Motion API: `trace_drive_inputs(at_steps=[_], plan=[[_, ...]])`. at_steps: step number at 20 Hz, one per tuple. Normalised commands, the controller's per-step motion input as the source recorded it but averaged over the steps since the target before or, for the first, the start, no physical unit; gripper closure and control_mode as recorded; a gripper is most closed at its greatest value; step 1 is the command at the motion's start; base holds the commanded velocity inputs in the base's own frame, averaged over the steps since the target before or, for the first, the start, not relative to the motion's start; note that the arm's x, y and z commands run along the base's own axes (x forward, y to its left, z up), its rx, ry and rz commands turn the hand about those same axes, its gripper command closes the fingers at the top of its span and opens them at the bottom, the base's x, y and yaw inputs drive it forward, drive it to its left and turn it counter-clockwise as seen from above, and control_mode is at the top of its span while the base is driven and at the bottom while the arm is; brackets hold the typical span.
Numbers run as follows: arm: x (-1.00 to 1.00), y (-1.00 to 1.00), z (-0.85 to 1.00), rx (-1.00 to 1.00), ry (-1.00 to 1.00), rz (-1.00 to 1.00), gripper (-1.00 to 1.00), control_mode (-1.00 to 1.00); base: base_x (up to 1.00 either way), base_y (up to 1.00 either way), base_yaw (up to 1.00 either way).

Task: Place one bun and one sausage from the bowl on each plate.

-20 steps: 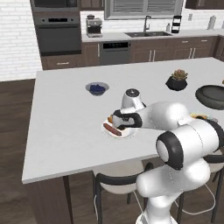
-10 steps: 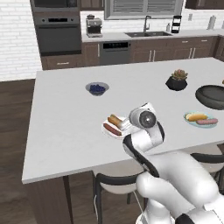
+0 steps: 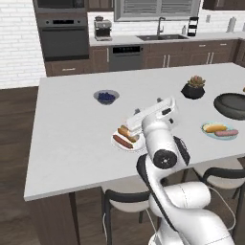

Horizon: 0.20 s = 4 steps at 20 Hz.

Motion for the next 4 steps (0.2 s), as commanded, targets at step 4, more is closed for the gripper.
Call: trace_drive_inputs(at_steps=[4], plan=[[-0.99, 0.04, 0.92, 0.04, -0.86, 0.05, -1.0, -1.0, 0.0, 0.0, 0.0]])
